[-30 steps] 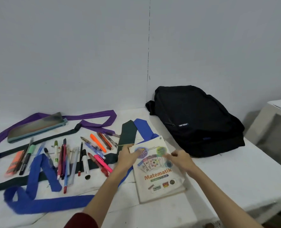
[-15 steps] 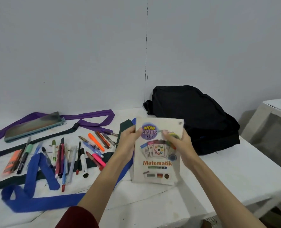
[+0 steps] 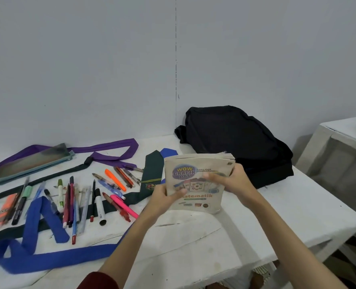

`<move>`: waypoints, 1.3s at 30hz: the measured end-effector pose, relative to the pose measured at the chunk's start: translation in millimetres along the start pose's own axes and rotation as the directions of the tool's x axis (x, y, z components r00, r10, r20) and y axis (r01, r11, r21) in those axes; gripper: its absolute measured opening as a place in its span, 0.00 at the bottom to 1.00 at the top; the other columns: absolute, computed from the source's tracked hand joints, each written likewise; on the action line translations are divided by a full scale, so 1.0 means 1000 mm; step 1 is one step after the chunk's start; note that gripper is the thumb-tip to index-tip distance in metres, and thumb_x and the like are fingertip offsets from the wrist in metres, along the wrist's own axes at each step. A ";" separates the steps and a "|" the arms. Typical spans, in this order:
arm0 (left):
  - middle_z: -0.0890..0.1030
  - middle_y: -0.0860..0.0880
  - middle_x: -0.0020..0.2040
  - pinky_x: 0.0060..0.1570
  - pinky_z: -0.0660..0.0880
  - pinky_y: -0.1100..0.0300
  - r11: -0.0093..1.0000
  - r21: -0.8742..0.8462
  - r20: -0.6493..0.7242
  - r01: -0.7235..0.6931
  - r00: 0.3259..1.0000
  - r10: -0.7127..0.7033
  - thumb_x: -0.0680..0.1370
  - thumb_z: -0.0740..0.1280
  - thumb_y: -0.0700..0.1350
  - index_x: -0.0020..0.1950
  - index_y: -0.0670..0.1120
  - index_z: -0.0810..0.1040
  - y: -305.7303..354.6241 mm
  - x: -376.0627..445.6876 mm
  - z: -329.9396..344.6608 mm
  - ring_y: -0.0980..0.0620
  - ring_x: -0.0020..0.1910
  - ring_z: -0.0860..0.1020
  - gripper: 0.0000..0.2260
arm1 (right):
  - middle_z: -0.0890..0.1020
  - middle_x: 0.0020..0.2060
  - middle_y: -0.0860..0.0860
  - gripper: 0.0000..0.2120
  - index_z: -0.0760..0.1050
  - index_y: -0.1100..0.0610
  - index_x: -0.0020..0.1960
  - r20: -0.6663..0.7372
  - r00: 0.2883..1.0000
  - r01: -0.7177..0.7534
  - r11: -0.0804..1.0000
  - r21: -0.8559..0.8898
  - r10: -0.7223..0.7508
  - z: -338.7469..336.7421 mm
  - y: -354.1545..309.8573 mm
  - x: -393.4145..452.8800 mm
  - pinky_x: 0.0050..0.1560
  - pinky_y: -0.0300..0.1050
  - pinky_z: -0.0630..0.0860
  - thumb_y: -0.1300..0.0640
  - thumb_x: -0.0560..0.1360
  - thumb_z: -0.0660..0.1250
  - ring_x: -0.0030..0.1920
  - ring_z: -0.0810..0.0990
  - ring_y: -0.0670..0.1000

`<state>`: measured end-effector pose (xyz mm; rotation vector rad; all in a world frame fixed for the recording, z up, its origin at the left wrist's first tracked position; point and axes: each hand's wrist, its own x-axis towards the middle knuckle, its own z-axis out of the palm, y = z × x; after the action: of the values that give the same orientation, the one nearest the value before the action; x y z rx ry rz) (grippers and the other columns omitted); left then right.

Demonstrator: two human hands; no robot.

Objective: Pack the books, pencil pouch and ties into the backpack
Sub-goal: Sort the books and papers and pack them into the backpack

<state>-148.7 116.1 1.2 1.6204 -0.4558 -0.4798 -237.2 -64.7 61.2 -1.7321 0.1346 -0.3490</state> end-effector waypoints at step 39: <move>0.66 0.49 0.29 0.28 0.59 0.61 0.923 0.383 -0.593 -0.033 0.757 0.274 0.78 0.63 0.41 0.35 0.40 0.72 0.132 0.261 0.100 0.51 0.31 0.64 0.12 | 0.85 0.38 0.59 0.22 0.80 0.62 0.49 0.052 0.954 -0.297 0.919 0.257 0.294 -0.337 0.000 0.157 0.33 0.47 0.81 0.56 0.57 0.78 0.32 0.83 0.57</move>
<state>11.3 -124.4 111.9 1.9476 -0.1510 0.3215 -191.2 -425.3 137.6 -1.4242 0.3236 -0.1247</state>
